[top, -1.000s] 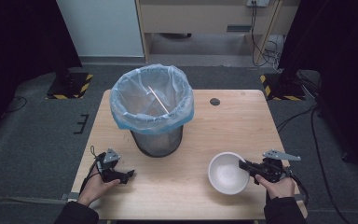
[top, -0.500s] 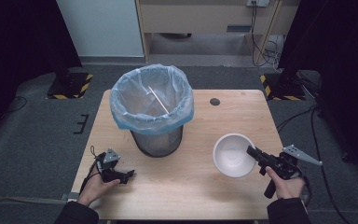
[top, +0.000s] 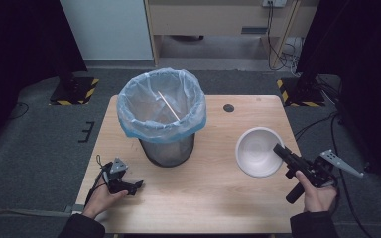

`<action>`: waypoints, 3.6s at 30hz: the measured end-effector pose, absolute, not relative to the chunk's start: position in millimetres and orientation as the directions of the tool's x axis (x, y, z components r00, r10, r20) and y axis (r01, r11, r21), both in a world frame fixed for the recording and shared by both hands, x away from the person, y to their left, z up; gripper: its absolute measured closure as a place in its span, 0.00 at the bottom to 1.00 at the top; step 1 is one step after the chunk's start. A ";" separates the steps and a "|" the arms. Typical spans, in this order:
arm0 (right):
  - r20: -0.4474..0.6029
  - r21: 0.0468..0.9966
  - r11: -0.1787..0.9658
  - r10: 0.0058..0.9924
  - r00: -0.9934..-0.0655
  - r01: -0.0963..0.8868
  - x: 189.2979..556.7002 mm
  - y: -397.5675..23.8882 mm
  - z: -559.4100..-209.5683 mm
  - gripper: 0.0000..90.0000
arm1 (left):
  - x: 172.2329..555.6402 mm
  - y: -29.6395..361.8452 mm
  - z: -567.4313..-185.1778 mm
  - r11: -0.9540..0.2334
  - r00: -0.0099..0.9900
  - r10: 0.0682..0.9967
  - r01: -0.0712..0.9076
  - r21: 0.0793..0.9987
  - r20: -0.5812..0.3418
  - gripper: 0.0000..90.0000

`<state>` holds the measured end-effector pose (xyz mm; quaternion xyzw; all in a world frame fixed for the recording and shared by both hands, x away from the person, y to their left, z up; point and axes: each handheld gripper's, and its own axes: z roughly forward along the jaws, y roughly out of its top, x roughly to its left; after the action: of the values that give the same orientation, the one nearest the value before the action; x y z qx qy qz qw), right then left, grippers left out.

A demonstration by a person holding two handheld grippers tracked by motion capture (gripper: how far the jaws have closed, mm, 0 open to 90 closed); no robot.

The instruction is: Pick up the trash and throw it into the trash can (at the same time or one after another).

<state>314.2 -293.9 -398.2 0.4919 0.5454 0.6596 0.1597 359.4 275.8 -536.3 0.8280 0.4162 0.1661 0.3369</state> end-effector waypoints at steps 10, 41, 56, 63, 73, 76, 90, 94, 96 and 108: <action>0.494 0.869 -0.407 0.716 -0.493 0.281 326.1 -286.2 -376.2 0.93 | 359.4 275.7 -536.3 -0.426 0.598 0.802 0.578 0.696 -0.006 0.00; 0.463 0.869 -0.480 0.702 -0.540 0.121 381.5 -249.2 -267.9 0.93 | 359.6 275.8 -536.3 -0.427 0.599 0.801 0.577 0.696 -0.006 0.00; 0.438 0.884 -0.454 0.719 -0.540 0.114 406.7 -215.9 -249.4 0.93 | 359.8 275.7 -536.5 -0.425 0.599 0.801 0.576 0.698 -0.006 0.00; 0.410 0.900 -0.421 0.728 -0.550 0.115 415.6 -197.5 -241.9 0.93 | 359.8 275.8 -536.4 -0.426 0.599 0.800 0.576 0.698 -0.006 0.00; 0.379 0.917 -0.380 0.733 -0.564 0.122 426.6 -168.3 -234.7 0.93 | 359.9 275.8 -536.4 -0.426 0.600 0.800 0.576 0.698 -0.006 0.00; 0.373 0.920 -0.371 0.734 -0.568 0.125 430.4 -159.4 -234.2 0.93 | 359.9 275.8 -536.5 -0.426 0.599 0.800 0.576 0.698 -0.006 0.00; 0.334 0.939 -0.316 0.735 -0.589 0.138 445.6 -113.5 -237.1 0.93 | 359.9 275.8 -536.3 -0.427 0.600 0.800 0.576 0.697 -0.006 0.00; 0.349 0.934 -0.319 0.721 -0.599 0.161 449.7 -101.7 -242.8 0.93 | 360.1 275.8 -536.4 -0.427 0.601 0.799 0.575 0.698 -0.006 0.00; 0.354 0.933 -0.317 0.717 -0.600 0.171 451.5 -96.5 -246.4 0.93 | 360.2 275.8 -536.4 -0.427 0.601 0.799 0.575 0.698 -0.006 0.00; 0.319 0.948 -0.239 0.740 -0.592 0.212 462.1 -68.1 -271.3 0.93 | 360.8 275.5 -536.5 -0.426 0.601 0.799 0.575 0.699 -0.008 0.00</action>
<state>462.1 -68.1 -271.3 0.4070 0.5848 0.6738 0.1960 360.8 275.5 -536.5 0.8281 0.4148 0.1651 0.3391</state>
